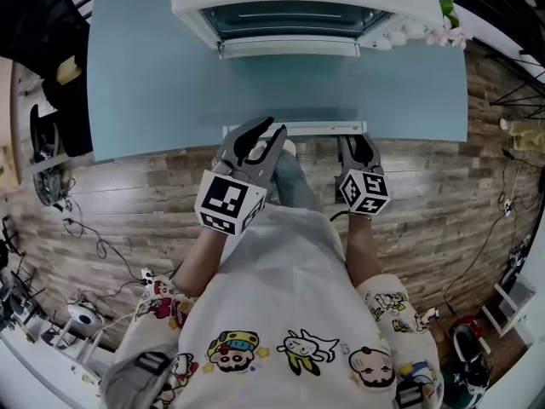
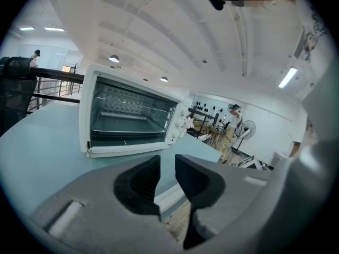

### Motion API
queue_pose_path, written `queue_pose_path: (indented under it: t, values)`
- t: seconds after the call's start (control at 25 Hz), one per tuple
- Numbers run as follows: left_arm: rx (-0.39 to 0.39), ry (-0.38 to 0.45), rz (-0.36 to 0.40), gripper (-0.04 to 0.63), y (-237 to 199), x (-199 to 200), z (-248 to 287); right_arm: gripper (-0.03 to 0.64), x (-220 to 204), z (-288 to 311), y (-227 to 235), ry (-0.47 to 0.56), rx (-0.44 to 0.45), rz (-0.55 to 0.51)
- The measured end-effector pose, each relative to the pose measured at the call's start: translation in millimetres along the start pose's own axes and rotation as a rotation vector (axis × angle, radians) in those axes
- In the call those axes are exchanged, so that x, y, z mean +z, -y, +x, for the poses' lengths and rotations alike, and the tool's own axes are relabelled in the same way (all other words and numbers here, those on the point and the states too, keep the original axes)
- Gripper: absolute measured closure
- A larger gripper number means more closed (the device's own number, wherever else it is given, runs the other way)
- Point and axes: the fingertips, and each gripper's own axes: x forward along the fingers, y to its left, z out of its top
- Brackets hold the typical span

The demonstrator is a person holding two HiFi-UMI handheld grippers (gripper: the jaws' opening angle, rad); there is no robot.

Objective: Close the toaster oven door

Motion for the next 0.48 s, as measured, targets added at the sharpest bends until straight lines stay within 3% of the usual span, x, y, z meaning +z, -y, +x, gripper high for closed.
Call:
queue_pose_path:
  t: [0.48]
  values:
    - [0.009, 0.004, -0.004, 0.515, -2.8, -2.0, -5.5, 0.507, 2.0, -1.5, -1.7, 0.006, -0.008, -0.023]
